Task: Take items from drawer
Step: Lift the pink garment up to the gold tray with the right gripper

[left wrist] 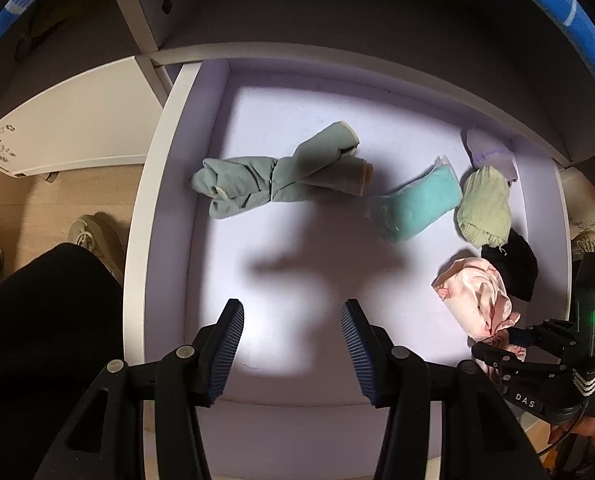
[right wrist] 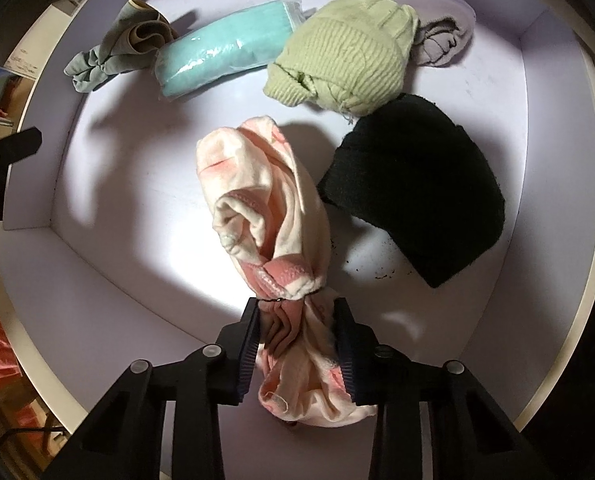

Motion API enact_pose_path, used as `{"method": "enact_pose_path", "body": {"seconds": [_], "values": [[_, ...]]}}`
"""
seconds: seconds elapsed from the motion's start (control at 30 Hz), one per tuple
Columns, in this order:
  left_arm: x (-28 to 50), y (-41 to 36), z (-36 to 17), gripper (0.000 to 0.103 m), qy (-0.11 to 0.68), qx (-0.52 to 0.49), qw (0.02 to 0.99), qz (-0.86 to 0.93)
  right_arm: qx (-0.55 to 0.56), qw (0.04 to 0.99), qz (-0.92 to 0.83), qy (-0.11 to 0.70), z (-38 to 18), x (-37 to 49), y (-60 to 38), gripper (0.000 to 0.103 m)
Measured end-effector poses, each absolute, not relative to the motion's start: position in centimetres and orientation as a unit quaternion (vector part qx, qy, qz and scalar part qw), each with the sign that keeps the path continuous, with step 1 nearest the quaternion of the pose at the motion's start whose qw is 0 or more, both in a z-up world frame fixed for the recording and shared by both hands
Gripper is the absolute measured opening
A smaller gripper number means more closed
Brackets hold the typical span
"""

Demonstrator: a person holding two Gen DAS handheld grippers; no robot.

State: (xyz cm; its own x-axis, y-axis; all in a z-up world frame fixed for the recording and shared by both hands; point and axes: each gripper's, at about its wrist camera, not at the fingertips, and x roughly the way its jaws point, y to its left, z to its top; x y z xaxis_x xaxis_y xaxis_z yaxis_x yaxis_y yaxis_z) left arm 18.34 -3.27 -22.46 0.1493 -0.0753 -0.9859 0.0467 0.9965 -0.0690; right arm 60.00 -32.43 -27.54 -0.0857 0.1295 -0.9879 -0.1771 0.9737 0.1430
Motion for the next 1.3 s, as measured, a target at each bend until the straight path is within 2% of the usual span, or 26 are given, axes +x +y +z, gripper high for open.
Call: {"method": "enact_pose_path", "body": {"seconds": [0.67, 1.0, 1.3], "values": [[18.1, -3.1, -24.3, 0.051, 0.681, -0.022, 0.731, -0.043, 0.094, 0.689, 0.091, 0.713, -24.0, 59.3, -37.9, 0.033], [18.5, -3.6, -25.0, 0.051, 0.688, -0.026, 0.724, -0.042, 0.193, 0.690, 0.103, 0.690, -19.3, 57.6, -41.7, 0.033], [18.7, -4.1, -25.3, 0.052, 0.686, -0.033, 0.725, -0.052, 0.215, 0.717, 0.139, 0.649, -12.2, 56.4, -43.1, 0.033]]}}
